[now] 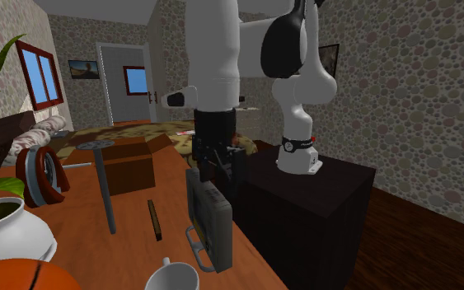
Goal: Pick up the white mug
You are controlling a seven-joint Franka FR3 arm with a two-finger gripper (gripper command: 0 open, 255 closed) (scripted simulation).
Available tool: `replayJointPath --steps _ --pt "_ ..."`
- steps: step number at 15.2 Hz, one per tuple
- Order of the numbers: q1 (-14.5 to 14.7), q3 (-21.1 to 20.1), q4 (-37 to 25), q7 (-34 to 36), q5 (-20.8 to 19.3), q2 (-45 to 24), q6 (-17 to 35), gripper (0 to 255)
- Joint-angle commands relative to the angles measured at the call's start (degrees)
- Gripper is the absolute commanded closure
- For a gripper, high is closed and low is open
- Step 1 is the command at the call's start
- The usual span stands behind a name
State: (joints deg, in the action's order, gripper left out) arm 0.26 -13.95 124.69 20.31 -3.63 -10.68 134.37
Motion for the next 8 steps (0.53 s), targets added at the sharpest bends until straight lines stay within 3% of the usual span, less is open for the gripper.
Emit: replayJointPath --steps 1,8 --pt "0.8 0.3 -2.6 1.7 -2.0 -4.7 1.9 0" --pt "4.1 2.8 -15.4 5.3 -7.3 -20.6 4.5 0"
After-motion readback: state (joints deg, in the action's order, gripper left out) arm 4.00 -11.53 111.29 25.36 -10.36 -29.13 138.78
